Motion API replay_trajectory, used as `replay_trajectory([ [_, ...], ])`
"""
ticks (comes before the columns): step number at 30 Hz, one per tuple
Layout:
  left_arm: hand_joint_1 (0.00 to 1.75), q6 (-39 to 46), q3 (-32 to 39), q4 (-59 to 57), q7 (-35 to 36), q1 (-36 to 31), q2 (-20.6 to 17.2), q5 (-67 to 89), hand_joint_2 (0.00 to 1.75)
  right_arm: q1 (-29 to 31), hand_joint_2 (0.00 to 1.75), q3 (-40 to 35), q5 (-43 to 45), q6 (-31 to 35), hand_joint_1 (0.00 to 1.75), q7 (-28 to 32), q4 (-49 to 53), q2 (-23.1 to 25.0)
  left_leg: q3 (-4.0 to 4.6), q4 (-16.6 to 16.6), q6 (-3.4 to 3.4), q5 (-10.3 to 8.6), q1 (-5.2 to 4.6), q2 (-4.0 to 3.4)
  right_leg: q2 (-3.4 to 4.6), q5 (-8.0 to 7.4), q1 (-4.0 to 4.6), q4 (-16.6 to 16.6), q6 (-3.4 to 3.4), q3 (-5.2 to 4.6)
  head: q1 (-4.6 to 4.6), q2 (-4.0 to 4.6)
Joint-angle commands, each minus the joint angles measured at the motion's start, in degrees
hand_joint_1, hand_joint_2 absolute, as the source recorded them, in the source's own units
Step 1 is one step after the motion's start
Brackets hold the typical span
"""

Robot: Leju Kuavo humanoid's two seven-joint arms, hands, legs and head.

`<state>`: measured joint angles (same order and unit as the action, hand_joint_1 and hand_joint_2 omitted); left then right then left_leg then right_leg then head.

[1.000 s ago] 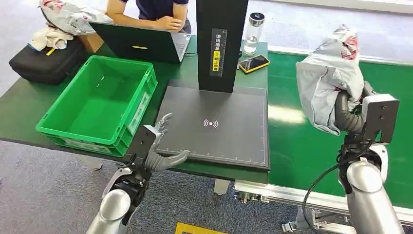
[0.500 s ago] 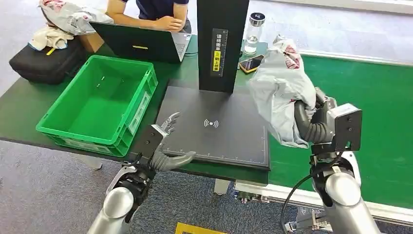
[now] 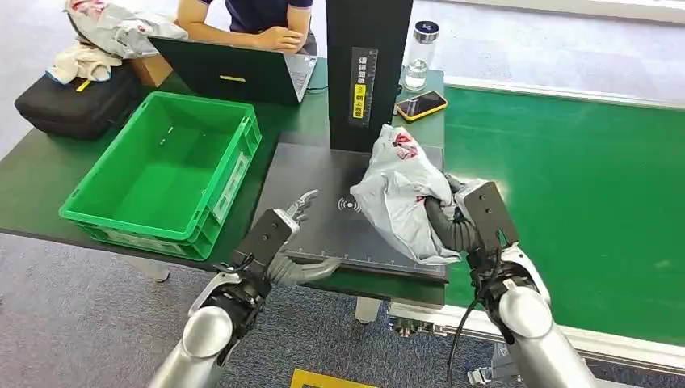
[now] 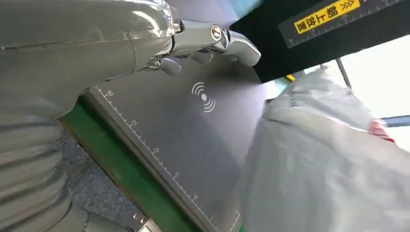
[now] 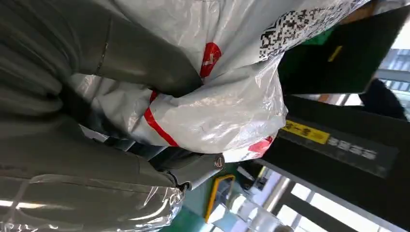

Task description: Moved the parcel from conveyor to table for the left to box.

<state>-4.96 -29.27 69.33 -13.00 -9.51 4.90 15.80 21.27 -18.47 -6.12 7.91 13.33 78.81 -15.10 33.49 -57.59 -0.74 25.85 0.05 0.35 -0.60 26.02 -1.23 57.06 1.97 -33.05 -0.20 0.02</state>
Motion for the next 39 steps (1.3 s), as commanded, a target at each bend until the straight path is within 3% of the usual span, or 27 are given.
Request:
replay_trajectory([
  [1,0.00,-0.13,-2.57,-3.16,0.41,-1.88,-2.09,-0.44,1.75,6.20,1.75,-3.14,-0.34,-0.97,1.75,-1.48,-12.22,1.45,-0.27,0.10,0.07,0.05,0.03,-0.24,0.26,-0.03,0.04,-0.10,-0.13,0.18,0.00,0.00],
  [12,0.00,-0.13,-3.24,-3.92,0.19,-2.01,-2.28,-1.00,1.75,11.24,1.75,-4.77,-2.17,-3.07,1.75,-1.85,-18.94,0.04,-0.28,0.09,0.08,0.03,0.03,-0.17,0.19,-0.03,0.05,-0.10,-0.14,0.19,0.00,0.00],
  [23,0.00,0.36,-3.24,-4.12,-0.11,-2.08,-2.14,-1.05,1.75,17.78,1.75,-8.78,-3.16,-5.78,1.75,0.22,-24.04,2.74,-0.10,0.03,0.05,0.02,-0.01,-0.23,0.24,-0.04,0.00,0.00,-0.08,0.00,0.00,0.00],
  [39,0.00,0.00,-5.24,-7.61,-1.15,-5.66,-1.65,-2.35,1.75,21.06,1.75,-13.02,-2.46,-7.80,1.75,1.22,-27.00,4.60,-0.18,0.06,0.07,0.02,0.01,-0.21,0.22,-0.04,0.03,-0.03,-0.12,0.09,0.00,0.00],
])
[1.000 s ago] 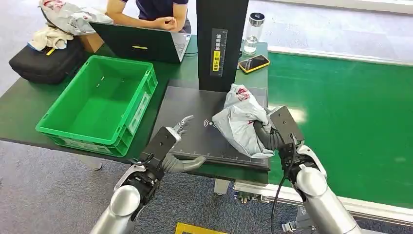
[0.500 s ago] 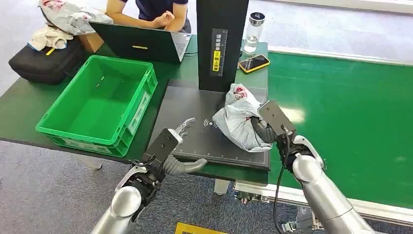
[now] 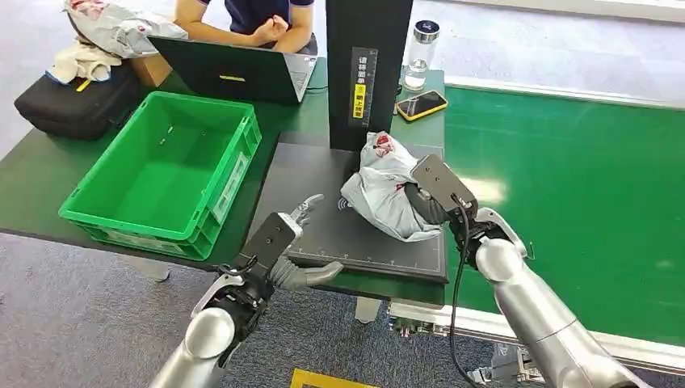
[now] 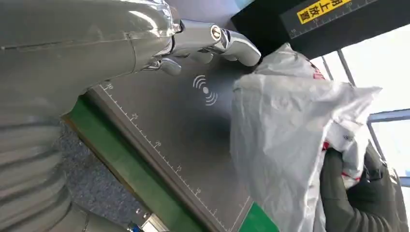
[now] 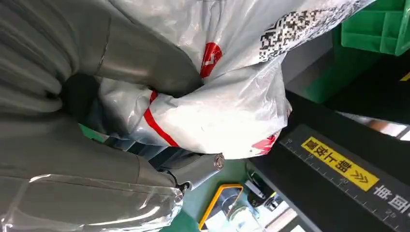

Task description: Moved the parcel from conveyor to table for the left to box.

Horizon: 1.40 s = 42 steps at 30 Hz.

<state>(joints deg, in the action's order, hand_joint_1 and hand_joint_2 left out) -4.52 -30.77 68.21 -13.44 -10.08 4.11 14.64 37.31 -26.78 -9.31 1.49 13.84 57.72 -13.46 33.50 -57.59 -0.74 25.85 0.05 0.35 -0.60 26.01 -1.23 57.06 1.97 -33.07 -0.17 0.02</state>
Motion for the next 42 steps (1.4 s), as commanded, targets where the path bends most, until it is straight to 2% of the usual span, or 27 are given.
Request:
replay_trajectory([
  [1,0.00,-0.54,-4.05,-6.85,-0.77,-5.62,-0.78,-1.44,1.75,5.24,1.75,-5.11,0.88,-1.68,1.75,0.74,-6.01,2.96,-0.10,0.04,0.05,0.00,0.01,-0.12,0.13,-0.02,0.01,-0.01,-0.08,0.04,0.00,0.00],
  [5,0.00,-1.07,-5.03,-8.19,-0.52,-7.38,-0.47,-2.43,1.75,5.31,1.75,-6.16,1.10,-2.46,1.75,0.18,-5.74,2.95,-0.20,0.04,0.08,0.03,0.02,-0.17,0.19,-0.01,0.03,-0.02,-0.15,0.12,-0.04,0.00],
  [10,0.00,-1.04,-5.82,-7.94,-0.58,-7.00,-0.89,-2.90,1.75,2.50,1.75,-7.01,1.44,-2.94,1.75,0.01,-3.29,1.43,-0.42,0.18,0.12,0.04,0.06,-0.15,0.17,-0.01,0.07,-0.18,-0.22,0.37,-0.02,0.00],
  [13,0.00,-0.98,-6.09,-7.38,-0.58,-6.60,-1.23,-2.98,1.75,0.75,1.75,-7.03,1.14,-3.14,1.75,-0.77,-1.43,0.88,-0.22,0.09,0.07,0.03,0.05,-0.03,0.05,0.02,0.06,-0.10,-0.13,0.20,-0.02,0.00],
  [20,0.00,-0.97,-6.09,-7.36,-0.58,-6.59,-1.27,-2.98,1.75,0.96,1.75,-7.18,0.82,-3.20,1.75,-1.14,-1.43,0.84,-0.11,0.03,0.05,0.01,0.02,-0.04,0.05,0.00,0.02,-0.03,-0.09,0.06,-0.02,0.00],
  [21,0.00,-0.91,-6.14,-7.20,-0.55,-6.48,-1.34,-3.05,1.75,0.74,1.75,-6.91,0.45,-3.30,0.75,-1.84,-1.19,0.83,-0.19,0.06,0.07,0.02,0.03,-0.07,0.09,0.00,0.04,-0.06,-0.13,0.14,-0.02,0.00],
  [22,0.00,-0.86,-6.17,-6.95,-0.51,-6.27,-1.45,-3.07,1.75,0.77,1.75,-7.02,-0.04,-3.60,0.00,-2.77,-1.38,0.63,-0.27,0.08,0.09,0.02,0.05,-0.08,0.10,0.00,0.07,-0.09,-0.17,0.21,-0.02,0.00],
  [42,0.00,-0.79,-6.32,-6.62,-0.01,-6.24,-1.21,-3.32,1.75,2.46,1.75,-7.21,-0.90,-4.42,0.00,-3.98,-2.86,0.05,-0.10,0.01,0.04,0.00,0.02,-0.04,0.05,-0.01,0.03,-0.03,-0.08,0.05,-0.02,0.02],
])
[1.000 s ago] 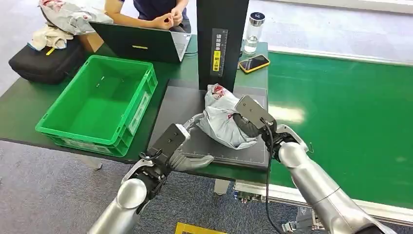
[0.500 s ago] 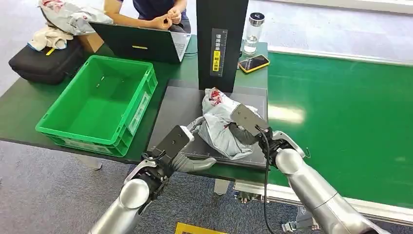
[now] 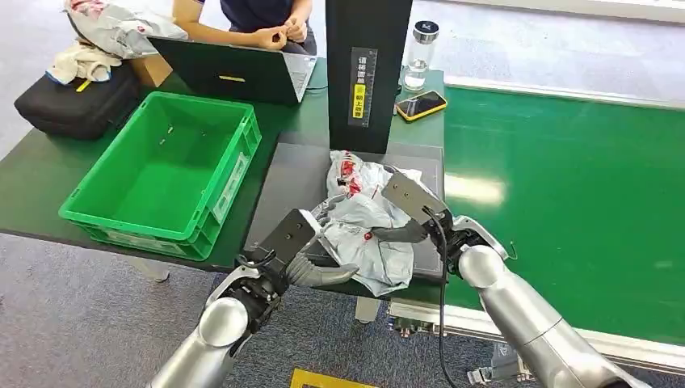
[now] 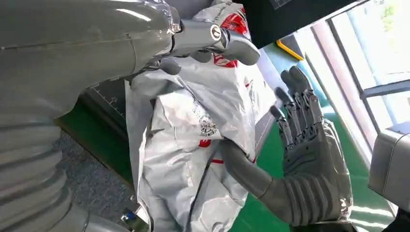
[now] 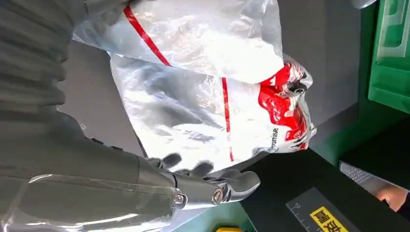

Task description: Moved the parcel from conveyor to table for the left to box.

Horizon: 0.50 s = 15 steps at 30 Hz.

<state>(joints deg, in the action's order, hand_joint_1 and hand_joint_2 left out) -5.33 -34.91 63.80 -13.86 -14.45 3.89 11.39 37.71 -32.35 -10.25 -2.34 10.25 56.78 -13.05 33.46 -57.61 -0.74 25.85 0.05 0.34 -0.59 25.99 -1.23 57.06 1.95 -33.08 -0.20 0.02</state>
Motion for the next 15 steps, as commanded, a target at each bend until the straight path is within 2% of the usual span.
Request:
replay_trajectory([
  [1,0.00,0.02,-2.19,-2.21,0.40,-1.87,-0.99,-0.06,1.75,2.06,1.75,-1.64,0.04,-0.60,0.00,-0.39,-1.93,-0.37,-0.12,0.04,0.06,0.02,0.03,-0.06,0.07,0.01,0.03,-0.03,-0.11,0.10,0.00,0.00],
  [10,0.00,0.34,-2.28,-2.39,0.54,-1.98,-0.93,-0.11,1.75,1.68,1.75,-0.42,0.20,-0.03,0.00,-0.31,-1.42,-0.98,-0.19,0.07,0.07,0.02,0.03,-0.05,0.06,0.01,0.04,-0.07,-0.13,0.18,0.00,0.00],
  [15,0.00,0.91,-1.42,-1.92,0.70,-1.26,-0.75,-0.04,1.75,-0.36,1.75,5.26,0.41,5.80,0.00,0.88,4.16,-3.18,-0.12,0.03,0.06,0.01,0.03,0.03,-0.02,0.03,0.03,-0.04,-0.11,0.13,0.00,0.00],
])
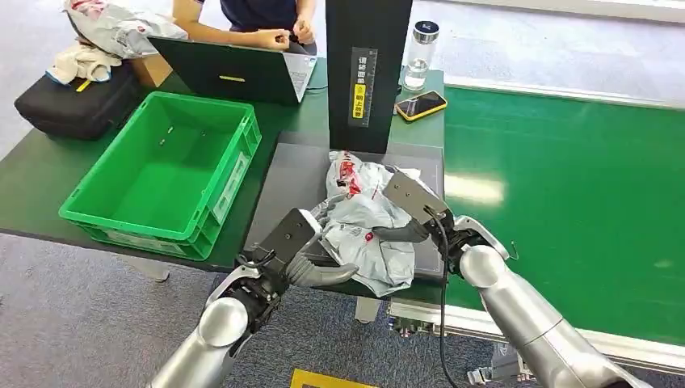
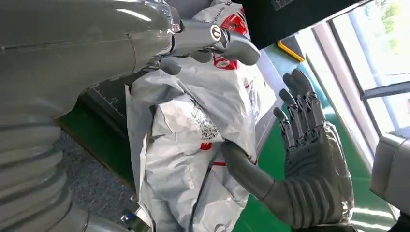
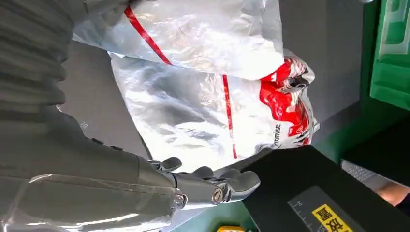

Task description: Moved the parcel from conveyor to table for the left to box.

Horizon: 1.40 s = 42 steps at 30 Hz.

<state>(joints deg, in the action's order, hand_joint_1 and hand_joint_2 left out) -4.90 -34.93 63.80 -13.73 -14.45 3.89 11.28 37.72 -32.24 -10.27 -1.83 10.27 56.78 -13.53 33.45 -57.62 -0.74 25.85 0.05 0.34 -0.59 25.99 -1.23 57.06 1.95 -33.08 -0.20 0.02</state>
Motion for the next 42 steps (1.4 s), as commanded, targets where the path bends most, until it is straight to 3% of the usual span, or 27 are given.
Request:
replay_trajectory([
  [1,0.00,0.57,-1.17,-1.99,0.62,-1.26,-0.54,0.13,1.75,-1.12,1.75,7.03,1.18,6.40,0.00,1.38,5.83,-3.20,-0.06,0.03,0.05,0.00,0.01,0.06,-0.05,0.03,0.02,-0.03,-0.09,0.08,0.00,0.00],
  [3,0.00,0.71,-0.81,-2.35,0.70,-1.42,-0.25,0.30,1.75,-4.44,1.75,11.82,3.40,8.73,0.00,2.95,10.93,-3.97,-0.04,0.00,0.04,0.00,0.02,0.13,-0.12,0.04,0.03,-0.02,-0.08,0.09,0.00,0.00],
  [4,0.00,1.92,0.37,-1.70,0.89,-0.41,0.02,0.64,1.75,-12.89,1.75,22.04,9.43,15.85,0.00,11.43,20.51,-0.56,-0.13,0.02,0.06,0.02,0.03,0.17,-0.16,0.07,0.04,-0.06,-0.12,0.20,0.00,0.00],
  [5,0.00,2.19,1.30,-0.41,1.16,0.92,-0.01,1.47,1.75,-24.19,1.75,28.23,10.29,17.67,0.00,11.83,33.73,0.12,-0.08,0.02,0.04,0.01,0.02,0.14,-0.14,0.05,0.03,-0.06,-0.09,0.14,0.00,0.00],
  [7,0.00,2.12,2.22,0.92,1.30,2.09,-0.03,2.49,1.75,-34.73,1.75,33.70,11.65,17.37,0.00,13.72,43.81,1.97,-0.33,0.23,0.09,0.00,0.16,0.50,-0.49,0.13,0.17,-0.39,-0.14,0.53,0.04,0.00],
  [10,0.00,1.72,4.12,2.31,1.49,3.22,0.39,4.04,1.75,-41.96,1.75,39.08,11.04,14.39,0.00,16.28,50.74,8.59,-0.24,0.13,0.08,0.11,0.17,0.64,-0.64,0.30,0.19,-0.28,-0.13,0.55,0.02,0.00],
  [20,0.00,1.02,7.37,6.88,3.63,6.05,1.47,7.65,1.75,-51.96,1.75,43.10,11.22,10.63,0.00,16.25,57.39,13.60,-0.32,0.13,0.13,0.31,0.13,0.56,-0.56,0.44,0.16,-0.21,-0.27,0.50,0.02,0.00],
  [28,0.00,1.12,9.01,9.15,4.20,7.99,1.83,9.15,1.75,-52.21,1.75,44.06,19.16,2.79,0.00,14.67,51.86,18.43,-0.43,0.17,0.12,0.33,0.14,0.13,-0.15,0.35,0.16,-0.24,-0.26,0.50,0.00,0.00],
  [32,0.00,0.77,8.63,9.36,4.33,7.42,1.26,9.22,1.75,-53.77,1.75,47.61,21.13,-0.18,0.00,12.19,49.22,23.95,-0.48,0.23,0.14,0.30,0.15,0.17,-0.19,0.34,0.17,-0.29,-0.27,0.55,0.00,0.00],
  [42,0.00,1.32,8.70,8.40,3.68,5.44,1.46,11.45,1.75,-51.79,1.75,50.89,21.20,-4.37,0.00,12.88,49.44,26.30,-0.42,0.15,0.11,0.31,0.12,0.07,-0.08,0.33,0.14,-0.21,-0.24,0.46,0.00,0.00],
])
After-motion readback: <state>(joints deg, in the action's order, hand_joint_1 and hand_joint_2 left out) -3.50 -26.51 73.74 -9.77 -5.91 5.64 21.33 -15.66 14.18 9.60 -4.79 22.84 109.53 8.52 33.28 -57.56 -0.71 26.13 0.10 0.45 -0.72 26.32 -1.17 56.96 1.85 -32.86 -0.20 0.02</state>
